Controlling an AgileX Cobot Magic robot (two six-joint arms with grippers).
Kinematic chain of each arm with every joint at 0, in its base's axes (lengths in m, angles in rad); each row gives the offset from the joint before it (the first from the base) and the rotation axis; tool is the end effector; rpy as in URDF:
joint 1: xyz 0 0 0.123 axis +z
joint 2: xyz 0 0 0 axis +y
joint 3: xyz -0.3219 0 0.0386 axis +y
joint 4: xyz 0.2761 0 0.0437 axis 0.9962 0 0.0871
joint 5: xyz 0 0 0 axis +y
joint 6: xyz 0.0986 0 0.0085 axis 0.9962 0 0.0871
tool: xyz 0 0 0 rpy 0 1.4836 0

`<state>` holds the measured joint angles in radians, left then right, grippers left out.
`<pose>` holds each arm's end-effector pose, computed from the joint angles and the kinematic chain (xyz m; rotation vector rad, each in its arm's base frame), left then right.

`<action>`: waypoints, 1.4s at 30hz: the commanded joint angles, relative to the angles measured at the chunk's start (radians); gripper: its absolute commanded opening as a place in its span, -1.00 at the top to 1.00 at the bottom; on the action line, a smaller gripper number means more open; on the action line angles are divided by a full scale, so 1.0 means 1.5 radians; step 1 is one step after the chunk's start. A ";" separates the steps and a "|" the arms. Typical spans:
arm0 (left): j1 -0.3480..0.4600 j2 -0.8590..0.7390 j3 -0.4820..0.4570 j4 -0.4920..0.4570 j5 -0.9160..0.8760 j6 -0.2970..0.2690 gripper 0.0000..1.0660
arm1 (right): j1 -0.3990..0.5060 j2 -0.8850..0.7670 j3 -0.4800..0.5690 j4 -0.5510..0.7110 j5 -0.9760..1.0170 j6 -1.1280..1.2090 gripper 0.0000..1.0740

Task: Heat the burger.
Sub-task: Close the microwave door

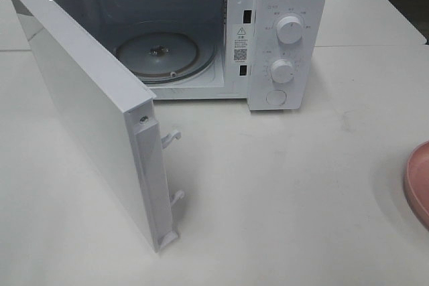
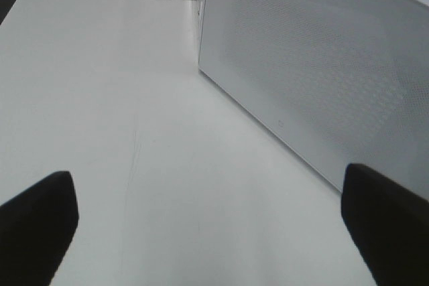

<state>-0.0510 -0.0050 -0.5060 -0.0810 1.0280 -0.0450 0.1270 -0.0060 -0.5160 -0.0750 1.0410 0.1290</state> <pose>-0.0132 -0.0062 0.2920 0.0087 2.0015 -0.1578 -0.0140 -0.0082 0.2939 0.0055 2.0012 0.0752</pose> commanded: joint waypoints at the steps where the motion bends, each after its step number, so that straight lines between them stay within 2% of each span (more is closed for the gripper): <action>1: -0.003 0.013 -0.016 0.008 -0.045 0.003 -0.87 | -0.003 -0.017 0.002 -0.002 -0.002 -0.006 -0.40; 4: -0.003 0.033 -0.017 0.018 -0.074 0.003 -0.81 | -0.003 -0.017 0.002 -0.002 -0.002 -0.006 -0.40; 5: -0.003 0.062 -0.017 0.021 -0.099 -0.001 -0.74 | -0.003 -0.017 0.002 -0.002 -0.002 -0.006 -0.40; 6: -0.003 0.079 -0.017 0.017 -0.113 -0.003 -0.59 | -0.003 -0.017 0.002 -0.002 -0.002 -0.006 -0.40; 7: -0.003 0.079 -0.017 0.017 -0.113 -0.003 -0.59 | -0.003 -0.017 0.002 -0.002 -0.002 -0.006 -0.40; 9: -0.003 0.131 -0.017 0.013 -0.150 -0.003 -0.17 | -0.003 -0.017 0.002 -0.002 -0.002 -0.006 -0.40; 10: -0.003 0.131 -0.017 0.013 -0.150 -0.003 -0.17 | -0.003 -0.017 0.002 -0.002 -0.002 -0.006 -0.40; 11: -0.003 0.167 -0.017 0.013 -0.171 -0.003 0.21 | -0.003 -0.017 0.002 -0.002 -0.002 -0.006 -0.40; 12: -0.003 0.167 -0.017 0.013 -0.171 -0.003 0.21 | -0.003 -0.017 0.002 -0.002 -0.002 -0.006 -0.40; 13: -0.003 0.204 -0.017 0.016 -0.200 -0.003 0.58 | -0.003 -0.017 0.002 -0.002 -0.002 -0.006 -0.40; 14: -0.003 0.226 -0.017 0.017 -0.215 -0.001 0.79 | -0.003 -0.017 0.002 -0.002 -0.002 -0.006 -0.40; 15: -0.003 0.226 -0.017 0.017 -0.215 -0.001 0.79 | -0.003 -0.017 0.002 -0.002 -0.002 -0.006 -0.40; 16: -0.003 0.271 -0.011 0.019 -0.251 0.009 1.00 | -0.003 -0.017 0.002 -0.002 -0.002 -0.006 -0.40; 17: -0.003 0.310 0.003 0.017 -0.301 0.030 1.00 | -0.003 -0.017 0.002 -0.002 -0.002 -0.006 -0.40; 18: -0.003 0.310 0.003 0.017 -0.301 0.030 1.00 | -0.003 -0.017 0.002 -0.002 -0.002 -0.006 -0.40; 19: -0.003 0.330 0.012 0.015 -0.333 0.046 1.00 | -0.003 -0.017 0.002 -0.002 -0.002 -0.006 -0.40; 20: -0.003 0.363 0.035 0.004 -0.411 0.073 1.00 | -0.003 -0.017 0.002 -0.002 -0.002 -0.006 -0.40; 23: -0.003 0.381 0.049 -0.004 -0.457 0.087 1.00 | -0.003 -0.017 0.002 -0.002 -0.002 -0.006 -0.40; 24: -0.003 0.413 0.077 -0.024 -0.549 0.107 1.00 | -0.003 -0.017 0.002 -0.002 -0.002 -0.006 -0.40; 26: -0.003 0.426 0.089 -0.031 -0.591 0.112 1.00 | -0.003 -0.017 0.002 -0.002 -0.002 -0.006 -0.40; 28: -0.003 0.491 0.143 -0.037 -0.791 0.115 1.00 | -0.003 -0.017 0.002 -0.002 -0.002 -0.006 -0.40; 30: -0.003 0.509 0.150 -0.037 -0.822 0.115 1.00 | -0.003 -0.017 0.002 -0.002 -0.002 -0.006 -0.40; 31: -0.003 0.549 0.165 -0.031 -0.897 0.115 1.00 | -0.003 -0.017 0.002 -0.002 -0.002 -0.006 -0.40; 34: -0.003 0.567 0.170 -0.021 -0.925 0.115 1.00 | -0.003 -0.017 0.002 -0.002 -0.002 -0.006 -0.40; 35: -0.003 0.605 0.181 0.017 -0.989 0.115 1.00 | -0.003 -0.017 0.002 -0.002 -0.002 -0.006 -0.40; 36: -0.003 0.649 0.187 0.068 -1.049 0.100 1.00 | -0.003 -0.017 0.002 -0.002 -0.002 -0.006 -0.40; 37: -0.003 0.649 0.187 0.068 -1.049 0.100 1.00 | -0.003 -0.017 0.002 -0.002 -0.002 -0.006 -0.40; 38: -0.003 0.665 0.187 0.091 -1.061 0.085 1.00 | -0.003 -0.017 0.002 -0.002 -0.002 -0.006 -0.40; 39: -0.003 0.705 0.187 0.145 -1.087 0.037 1.00 | -0.003 -0.017 0.002 -0.002 -0.002 -0.006 -0.40; 40: -0.003 0.705 0.187 0.145 -1.087 0.037 1.00 | -0.003 -0.017 0.002 -0.002 -0.002 -0.006 -0.40; 41: -0.003 0.745 0.187 0.191 -1.111 -0.021 1.00 | -0.003 -0.017 0.002 -0.002 -0.002 -0.006 -0.40; 42: -0.003 0.745 0.187 0.191 -1.111 -0.021 1.00 | -0.003 -0.017 0.002 -0.002 -0.002 -0.006 -0.40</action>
<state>-0.0510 1.0790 -0.2300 0.1410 -0.5870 -0.0090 0.1270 -0.0060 -0.5160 -0.0750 1.0420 0.1290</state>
